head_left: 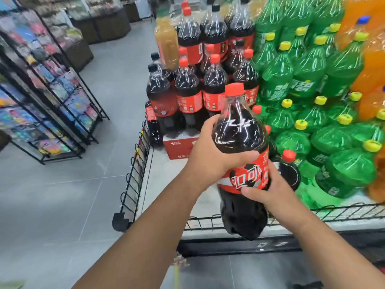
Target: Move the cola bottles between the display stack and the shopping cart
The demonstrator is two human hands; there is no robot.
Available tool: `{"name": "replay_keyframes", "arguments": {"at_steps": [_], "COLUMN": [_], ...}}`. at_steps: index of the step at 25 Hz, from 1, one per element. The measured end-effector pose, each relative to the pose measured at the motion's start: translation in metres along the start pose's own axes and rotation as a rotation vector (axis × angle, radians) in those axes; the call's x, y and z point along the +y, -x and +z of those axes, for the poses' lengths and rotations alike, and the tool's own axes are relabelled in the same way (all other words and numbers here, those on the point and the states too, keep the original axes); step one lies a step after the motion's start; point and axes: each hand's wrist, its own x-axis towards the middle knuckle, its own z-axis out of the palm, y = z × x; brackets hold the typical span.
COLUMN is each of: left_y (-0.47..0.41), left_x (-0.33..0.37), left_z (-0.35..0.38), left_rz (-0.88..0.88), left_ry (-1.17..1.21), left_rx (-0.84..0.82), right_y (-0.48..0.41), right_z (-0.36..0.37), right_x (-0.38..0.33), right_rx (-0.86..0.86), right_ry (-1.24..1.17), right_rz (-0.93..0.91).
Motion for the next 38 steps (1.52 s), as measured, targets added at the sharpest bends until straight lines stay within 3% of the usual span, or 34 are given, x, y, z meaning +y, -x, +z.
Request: {"name": "replay_keyframes", "arguments": {"at_steps": [5,12,28,38], "left_y": [-0.007,-0.02,-0.041,-0.033], "left_x": [-0.023,-0.061,-0.155,-0.192], "left_z": [0.012,0.012,0.006,0.014], "left_rz": [0.07,0.101,-0.078,-0.098], "left_ry": [-0.067,-0.175,-0.286,-0.311], "left_rx": [0.058,0.013,-0.161,-0.142], "right_y": [-0.021,-0.029,-0.04,-0.041], "right_z": [-0.015,-0.004,0.011,0.017], "right_x": [0.012,0.043,0.125,0.142], "right_rx": [-0.043,0.157,0.353,0.364], "right_ry": [0.062,0.197,0.182,0.101], "right_rz": [0.062,0.087,0.154,0.168]}}
